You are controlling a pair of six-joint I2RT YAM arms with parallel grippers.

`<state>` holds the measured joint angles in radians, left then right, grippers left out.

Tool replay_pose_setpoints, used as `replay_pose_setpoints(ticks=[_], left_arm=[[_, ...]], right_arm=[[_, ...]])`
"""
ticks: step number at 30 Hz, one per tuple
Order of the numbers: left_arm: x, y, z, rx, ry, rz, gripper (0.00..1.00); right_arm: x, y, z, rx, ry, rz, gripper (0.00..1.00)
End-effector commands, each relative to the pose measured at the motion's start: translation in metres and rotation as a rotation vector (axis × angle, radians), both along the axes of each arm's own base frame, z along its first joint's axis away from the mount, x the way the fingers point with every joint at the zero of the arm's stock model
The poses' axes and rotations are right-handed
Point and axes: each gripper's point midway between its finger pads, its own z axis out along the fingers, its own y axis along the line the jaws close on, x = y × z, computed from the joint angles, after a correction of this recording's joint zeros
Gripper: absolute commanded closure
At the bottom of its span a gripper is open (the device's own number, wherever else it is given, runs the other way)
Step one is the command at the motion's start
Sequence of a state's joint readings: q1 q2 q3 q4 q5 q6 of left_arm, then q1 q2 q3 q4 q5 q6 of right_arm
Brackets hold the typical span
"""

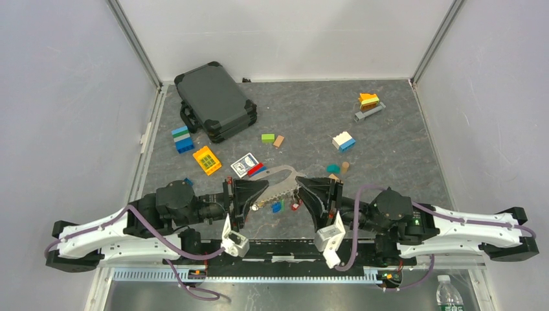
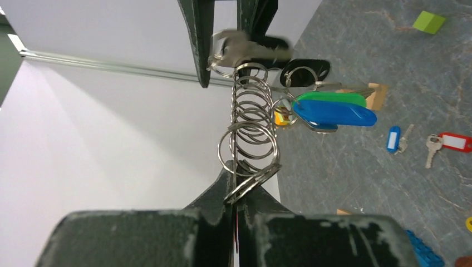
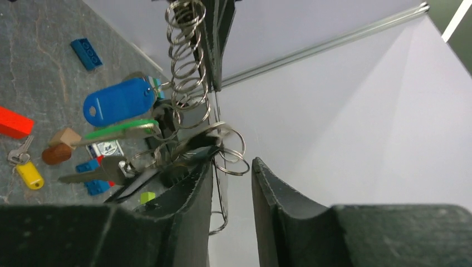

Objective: Remove the keys from the keyring

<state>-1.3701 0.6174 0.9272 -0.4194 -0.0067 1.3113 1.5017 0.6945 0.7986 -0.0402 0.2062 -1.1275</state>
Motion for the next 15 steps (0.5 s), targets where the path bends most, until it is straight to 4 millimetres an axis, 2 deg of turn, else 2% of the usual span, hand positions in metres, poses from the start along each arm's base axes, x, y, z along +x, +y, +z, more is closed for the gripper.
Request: replay_pose_setpoints(ticks=[1,6,10,15], left_arm=[[0.007,0.006,0.036,-0.153,-0.093,0.043,0.97],[0.002,0.013,0.042,-0.17,-0.138,0.018,0.98],[-0.003,0.021,0.051,-0.156,-0.168,-0.001,0.98],[-0.013,0.026,0.06,-0.144,-0.193,-0.052,0.98]], right_arm=[[-0.013,-0.012,0.042,0.172,-0.009,0.068,0.6],[-0.015,-0.028,0.042,0.223,0.009,0.079,0.53],[-0.015,-0.035,0.034,0.242,0.072,0.079,0.55],[-0.023,-0.03,0.018,0.269,0.198,0.132,0.59]])
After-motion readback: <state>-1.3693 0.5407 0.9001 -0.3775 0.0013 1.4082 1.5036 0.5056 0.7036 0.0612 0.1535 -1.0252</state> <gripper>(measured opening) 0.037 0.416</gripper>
